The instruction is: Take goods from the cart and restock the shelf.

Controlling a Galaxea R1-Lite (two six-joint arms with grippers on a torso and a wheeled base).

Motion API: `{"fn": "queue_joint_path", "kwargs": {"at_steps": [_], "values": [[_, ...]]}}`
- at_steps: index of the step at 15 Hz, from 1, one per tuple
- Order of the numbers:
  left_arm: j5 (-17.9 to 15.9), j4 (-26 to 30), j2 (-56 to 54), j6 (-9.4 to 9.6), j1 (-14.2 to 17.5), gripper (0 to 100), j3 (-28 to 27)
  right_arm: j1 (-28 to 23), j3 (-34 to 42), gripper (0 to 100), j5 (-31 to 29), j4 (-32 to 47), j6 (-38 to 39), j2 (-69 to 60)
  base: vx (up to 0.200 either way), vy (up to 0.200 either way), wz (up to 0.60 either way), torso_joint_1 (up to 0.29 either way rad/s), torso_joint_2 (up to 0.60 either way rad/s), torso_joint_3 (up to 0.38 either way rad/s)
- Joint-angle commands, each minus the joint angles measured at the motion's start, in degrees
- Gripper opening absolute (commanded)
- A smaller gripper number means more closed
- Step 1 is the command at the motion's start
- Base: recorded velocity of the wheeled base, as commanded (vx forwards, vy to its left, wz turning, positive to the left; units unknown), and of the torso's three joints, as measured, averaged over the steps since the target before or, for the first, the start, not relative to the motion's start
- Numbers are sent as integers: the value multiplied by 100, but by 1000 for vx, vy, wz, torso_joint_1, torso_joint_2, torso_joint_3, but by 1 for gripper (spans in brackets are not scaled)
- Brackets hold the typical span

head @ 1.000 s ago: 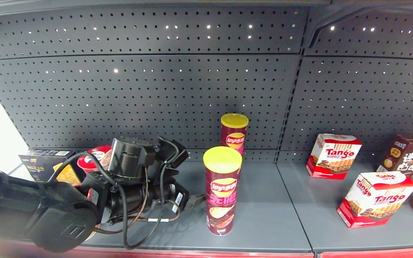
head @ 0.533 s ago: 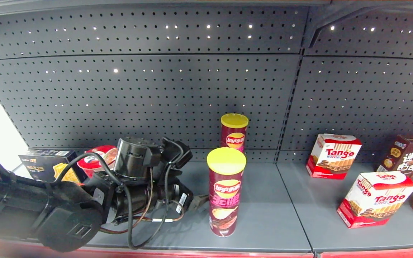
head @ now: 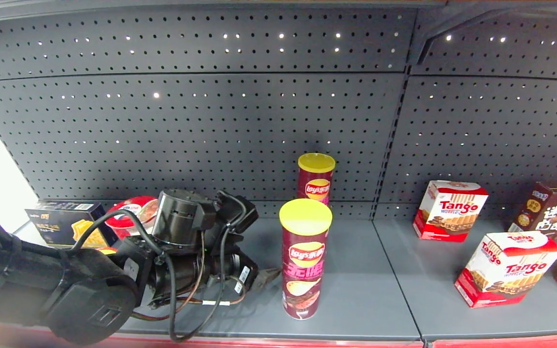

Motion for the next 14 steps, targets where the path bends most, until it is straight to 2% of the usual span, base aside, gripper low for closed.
{"fn": "queue_joint_path", "kwargs": {"at_steps": [1,10,14], "values": [[30,-6,-22,2,-40,100,-5,0,-1,100,4,0,6,0,0,0,0,0,0,0],[241,3,-5,-25,-312,100,-58,0,-1,100,13,0,6,0,0,0,0,0,0,0],[346,21,-13,-25,-251,100,118,0,-1,100,4,0,-2,0,0,0,0,0,0,0]]}}
